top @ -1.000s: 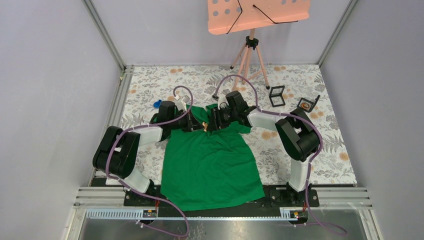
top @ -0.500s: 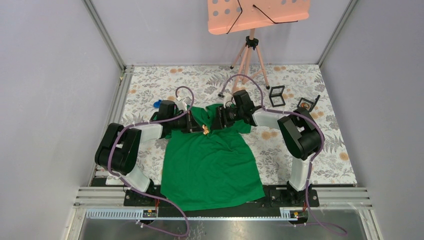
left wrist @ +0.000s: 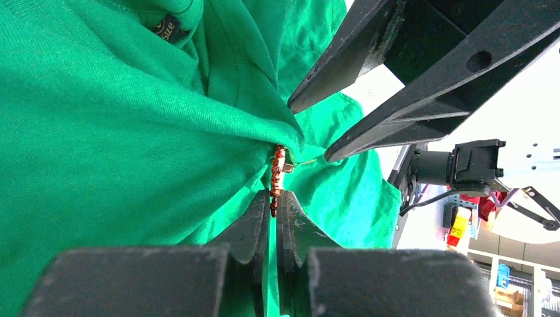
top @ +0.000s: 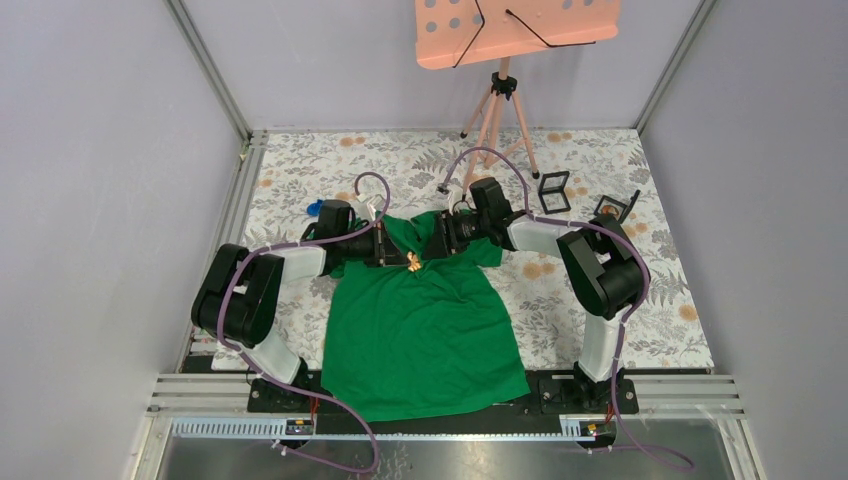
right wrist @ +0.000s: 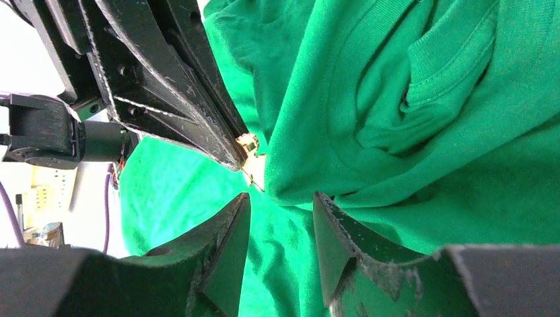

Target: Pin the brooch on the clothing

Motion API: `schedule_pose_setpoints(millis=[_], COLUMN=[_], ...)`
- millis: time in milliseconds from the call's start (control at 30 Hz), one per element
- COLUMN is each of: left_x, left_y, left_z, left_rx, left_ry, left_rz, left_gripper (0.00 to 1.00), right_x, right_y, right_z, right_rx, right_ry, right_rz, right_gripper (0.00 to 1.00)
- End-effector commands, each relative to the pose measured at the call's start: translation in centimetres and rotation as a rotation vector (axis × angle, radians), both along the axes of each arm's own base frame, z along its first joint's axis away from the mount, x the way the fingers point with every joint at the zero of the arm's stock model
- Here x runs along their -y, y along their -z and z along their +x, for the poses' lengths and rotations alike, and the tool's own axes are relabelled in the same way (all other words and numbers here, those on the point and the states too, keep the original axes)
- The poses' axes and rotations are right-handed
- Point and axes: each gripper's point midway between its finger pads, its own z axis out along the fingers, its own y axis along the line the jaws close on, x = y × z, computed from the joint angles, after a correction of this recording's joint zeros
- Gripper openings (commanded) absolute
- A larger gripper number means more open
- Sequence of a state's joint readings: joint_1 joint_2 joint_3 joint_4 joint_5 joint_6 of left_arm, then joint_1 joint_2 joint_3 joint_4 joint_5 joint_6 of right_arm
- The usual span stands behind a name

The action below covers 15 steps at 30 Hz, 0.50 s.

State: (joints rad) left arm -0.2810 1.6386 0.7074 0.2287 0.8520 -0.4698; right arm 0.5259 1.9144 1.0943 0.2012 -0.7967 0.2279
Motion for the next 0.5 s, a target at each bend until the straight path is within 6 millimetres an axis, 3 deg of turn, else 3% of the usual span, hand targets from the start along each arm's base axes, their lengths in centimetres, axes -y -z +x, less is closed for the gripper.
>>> schedule_pose_setpoints(millis=[0,467], left_x=[0.72,1.10], left_y=[-1.98,-2.75], left_z=[0.97,0.86], left_rx=[0.078,0.072], left_ry=[0.050,0.066], left_rz=[-0.047,-0.087], left_gripper=[0.00,0.00], right_x=[-0.54,-0.72], right_y=[-1.79,-0.91], right_z=[-0.16,-0.62], right_rx=[0.037,0.012], right_ry=[-0.056,-0.097], right_rz=[0.078,0.086], right_gripper=[0.46,0.51])
